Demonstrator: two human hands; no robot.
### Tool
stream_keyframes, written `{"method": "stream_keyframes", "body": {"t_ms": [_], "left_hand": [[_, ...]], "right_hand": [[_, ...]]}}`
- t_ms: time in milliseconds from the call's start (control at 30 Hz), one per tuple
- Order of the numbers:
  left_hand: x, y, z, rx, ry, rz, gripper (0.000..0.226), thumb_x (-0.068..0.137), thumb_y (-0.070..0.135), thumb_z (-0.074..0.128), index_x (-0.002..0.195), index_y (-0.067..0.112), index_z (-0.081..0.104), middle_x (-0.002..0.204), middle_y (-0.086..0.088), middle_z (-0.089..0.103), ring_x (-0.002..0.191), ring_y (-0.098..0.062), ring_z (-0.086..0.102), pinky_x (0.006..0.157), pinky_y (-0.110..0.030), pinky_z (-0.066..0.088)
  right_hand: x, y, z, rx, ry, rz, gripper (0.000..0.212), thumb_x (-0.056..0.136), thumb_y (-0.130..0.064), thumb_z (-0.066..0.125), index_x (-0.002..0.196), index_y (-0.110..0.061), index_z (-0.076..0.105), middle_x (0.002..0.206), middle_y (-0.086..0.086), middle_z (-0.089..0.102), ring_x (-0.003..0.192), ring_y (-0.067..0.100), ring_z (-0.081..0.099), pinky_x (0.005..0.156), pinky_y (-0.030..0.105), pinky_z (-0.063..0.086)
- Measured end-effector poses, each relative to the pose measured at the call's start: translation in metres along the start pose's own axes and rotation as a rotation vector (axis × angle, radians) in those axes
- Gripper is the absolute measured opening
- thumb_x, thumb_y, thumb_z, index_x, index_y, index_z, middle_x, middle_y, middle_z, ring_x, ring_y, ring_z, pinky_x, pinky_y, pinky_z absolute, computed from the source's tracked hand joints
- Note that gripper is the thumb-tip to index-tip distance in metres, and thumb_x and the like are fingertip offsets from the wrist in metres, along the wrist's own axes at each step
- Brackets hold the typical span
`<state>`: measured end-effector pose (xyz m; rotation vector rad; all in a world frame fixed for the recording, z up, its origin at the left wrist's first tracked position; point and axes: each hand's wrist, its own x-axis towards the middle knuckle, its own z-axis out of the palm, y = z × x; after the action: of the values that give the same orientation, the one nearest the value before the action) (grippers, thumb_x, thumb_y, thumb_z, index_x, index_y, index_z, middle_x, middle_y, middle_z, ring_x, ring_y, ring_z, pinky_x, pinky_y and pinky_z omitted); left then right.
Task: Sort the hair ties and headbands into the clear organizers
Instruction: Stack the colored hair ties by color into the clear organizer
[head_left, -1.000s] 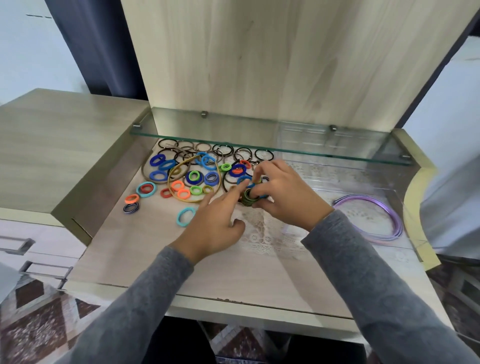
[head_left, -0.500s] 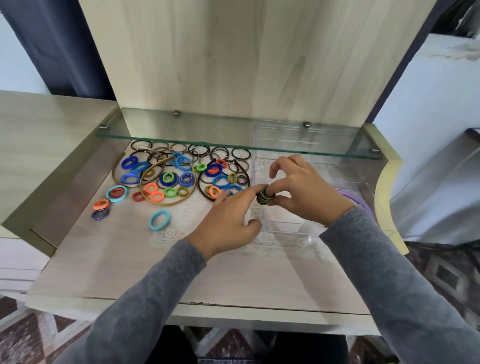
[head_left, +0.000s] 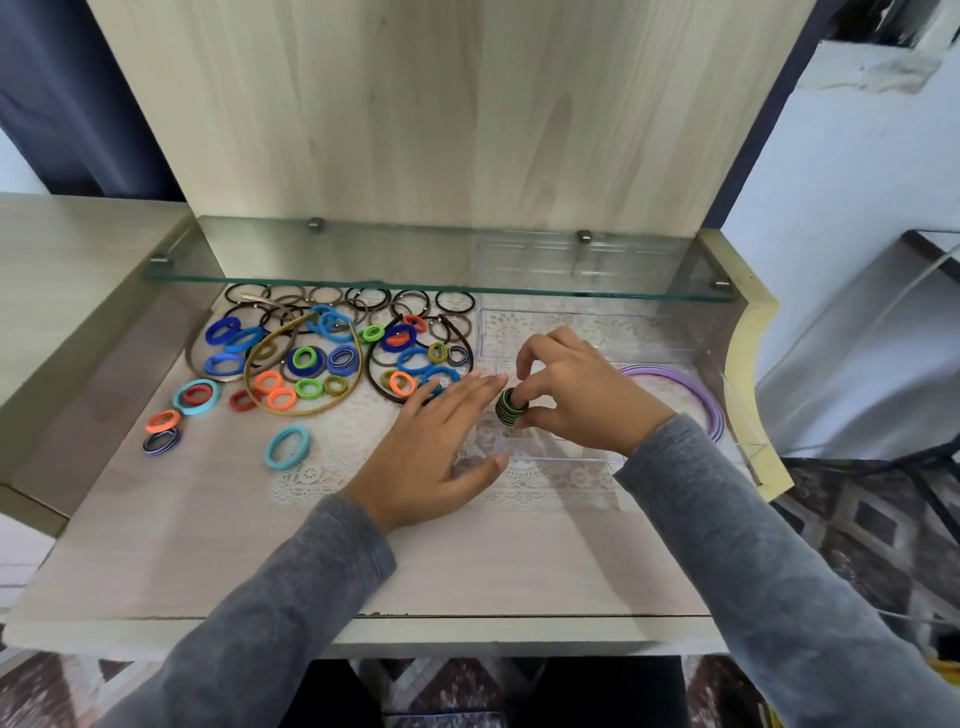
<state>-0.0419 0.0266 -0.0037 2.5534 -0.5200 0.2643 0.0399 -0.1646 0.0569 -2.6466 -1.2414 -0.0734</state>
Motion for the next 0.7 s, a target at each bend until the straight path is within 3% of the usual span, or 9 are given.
{"method": "stream_keyframes", "body": {"t_ms": [133, 467, 700], "left_hand": [[0.0, -0.0012, 0.0022, -0.01, 0.029, 0.012, 0.075, 0.094, 0.055, 0.046, 0.158, 0.026, 0.018, 0.161, 0.013, 0.026, 0.15, 0.001, 0.012, 0.124, -0.04, 0.008], [-0.0003, -0.0024, 0.0063, 0.039, -0.025, 0.05, 0.079, 0.095, 0.054, 0.048, 0.159, 0.023, 0.013, 0.163, 0.012, 0.02, 0.151, 0.0, 0.005, 0.125, -0.038, 0.006], [-0.0002, -0.0024, 0.0075, 0.024, -0.021, 0.047, 0.079, 0.095, 0.057, 0.046, 0.159, 0.024, 0.013, 0.163, 0.013, 0.02, 0.151, 0.001, 0.004, 0.124, -0.035, 0.004]], "right_hand": [[0.0019, 0.0013, -0.0014, 0.016, -0.007, -0.001, 0.013, 0.083, -0.028, 0.072, 0.094, -0.024, 0.076, 0.108, 0.002, 0.053, 0.105, 0.024, 0.041, 0.088, 0.034, 0.033], [-0.001, 0.0069, -0.0024, 0.007, -0.041, 0.022, 0.014, 0.082, -0.029, 0.073, 0.095, -0.025, 0.076, 0.107, 0.001, 0.054, 0.105, 0.022, 0.041, 0.091, 0.036, 0.037], [0.0044, 0.0034, -0.0051, 0.018, -0.232, 0.068, 0.018, 0.086, -0.035, 0.068, 0.102, -0.03, 0.074, 0.11, -0.004, 0.049, 0.102, 0.014, 0.032, 0.092, 0.031, 0.034]]}}
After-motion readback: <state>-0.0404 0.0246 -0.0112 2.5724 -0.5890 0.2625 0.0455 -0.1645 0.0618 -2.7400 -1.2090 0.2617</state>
